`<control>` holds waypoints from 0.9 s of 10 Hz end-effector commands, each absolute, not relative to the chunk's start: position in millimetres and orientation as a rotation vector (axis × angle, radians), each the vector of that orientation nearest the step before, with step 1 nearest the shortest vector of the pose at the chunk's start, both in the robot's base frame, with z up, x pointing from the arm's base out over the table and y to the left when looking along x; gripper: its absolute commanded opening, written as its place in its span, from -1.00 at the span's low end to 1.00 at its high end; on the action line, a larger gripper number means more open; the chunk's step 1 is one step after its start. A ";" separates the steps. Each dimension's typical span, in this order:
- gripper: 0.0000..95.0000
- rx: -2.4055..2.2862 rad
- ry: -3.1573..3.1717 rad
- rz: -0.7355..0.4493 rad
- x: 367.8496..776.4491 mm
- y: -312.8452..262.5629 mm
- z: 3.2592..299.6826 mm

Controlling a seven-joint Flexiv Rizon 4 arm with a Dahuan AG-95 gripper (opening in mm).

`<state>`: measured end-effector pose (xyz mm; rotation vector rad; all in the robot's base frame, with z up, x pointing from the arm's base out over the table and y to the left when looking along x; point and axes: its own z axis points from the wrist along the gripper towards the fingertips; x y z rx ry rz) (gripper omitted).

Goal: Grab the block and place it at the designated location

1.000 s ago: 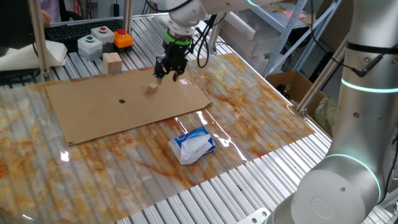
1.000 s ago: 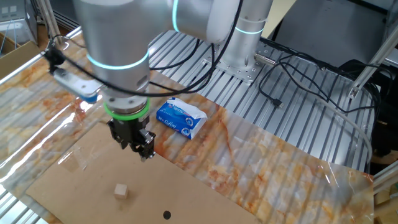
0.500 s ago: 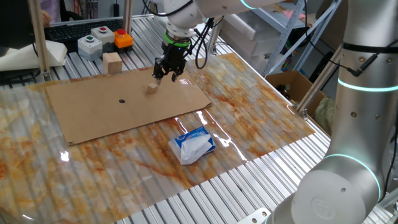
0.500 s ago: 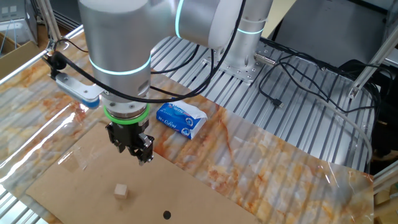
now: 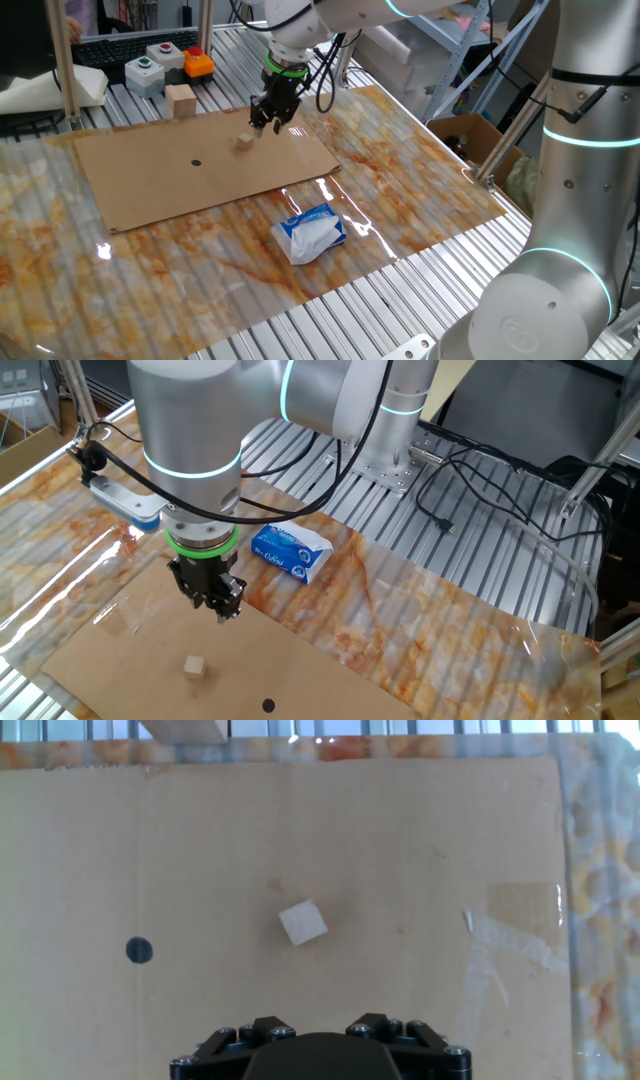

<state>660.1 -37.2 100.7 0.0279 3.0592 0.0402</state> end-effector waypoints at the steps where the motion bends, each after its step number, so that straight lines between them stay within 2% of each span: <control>1: -0.20 0.004 3.064 0.038 657.6 -37.9 101.1; 9: -0.20 -0.142 3.080 0.038 657.5 -38.0 101.3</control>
